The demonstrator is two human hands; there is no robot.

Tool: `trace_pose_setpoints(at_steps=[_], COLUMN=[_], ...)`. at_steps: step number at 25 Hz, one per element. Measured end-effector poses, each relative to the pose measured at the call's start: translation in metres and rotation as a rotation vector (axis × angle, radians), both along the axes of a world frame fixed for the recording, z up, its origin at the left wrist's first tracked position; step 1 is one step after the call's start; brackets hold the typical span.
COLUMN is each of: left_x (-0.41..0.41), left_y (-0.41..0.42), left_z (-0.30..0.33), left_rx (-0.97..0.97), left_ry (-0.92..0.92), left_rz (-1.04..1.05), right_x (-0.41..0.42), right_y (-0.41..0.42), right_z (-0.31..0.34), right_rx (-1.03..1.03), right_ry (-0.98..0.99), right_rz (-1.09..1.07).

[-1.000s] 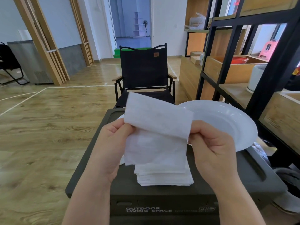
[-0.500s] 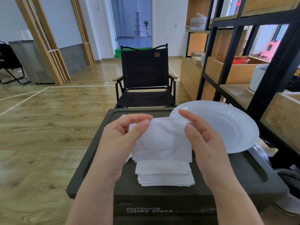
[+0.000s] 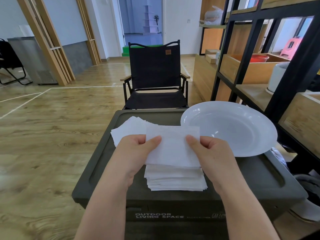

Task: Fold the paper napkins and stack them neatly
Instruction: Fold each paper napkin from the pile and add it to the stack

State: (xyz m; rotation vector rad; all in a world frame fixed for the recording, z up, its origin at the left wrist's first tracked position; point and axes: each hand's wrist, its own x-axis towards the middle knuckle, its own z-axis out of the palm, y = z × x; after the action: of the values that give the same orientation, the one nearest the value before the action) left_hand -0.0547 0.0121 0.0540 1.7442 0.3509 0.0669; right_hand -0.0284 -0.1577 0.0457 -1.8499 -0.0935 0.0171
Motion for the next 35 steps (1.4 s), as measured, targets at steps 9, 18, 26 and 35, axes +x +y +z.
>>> trace_pose_setpoints(at_steps=[9, 18, 26, 35], left_x=[0.001, 0.005, 0.006, -0.013], left_y=[-0.004, 0.022, 0.049, 0.027], left_z=[-0.005, -0.015, -0.040, 0.017], left_rx=[0.513, 0.609, 0.773, 0.458], left_ry=[0.120, 0.298, 0.254, -0.208], left_rz=[0.097, 0.150, 0.071, 0.251], right_x=[0.005, 0.004, 0.002, -0.006], right_y=[-0.004, -0.004, 0.001, 0.006], right_z=[-0.014, -0.018, -0.003, 0.003], right_rx=[-0.447, -0.579, -0.355, -0.135], right_ry=[-0.086, -0.081, -0.299, -0.340], right_rz=[-0.171, -0.254, -0.328, -0.080])
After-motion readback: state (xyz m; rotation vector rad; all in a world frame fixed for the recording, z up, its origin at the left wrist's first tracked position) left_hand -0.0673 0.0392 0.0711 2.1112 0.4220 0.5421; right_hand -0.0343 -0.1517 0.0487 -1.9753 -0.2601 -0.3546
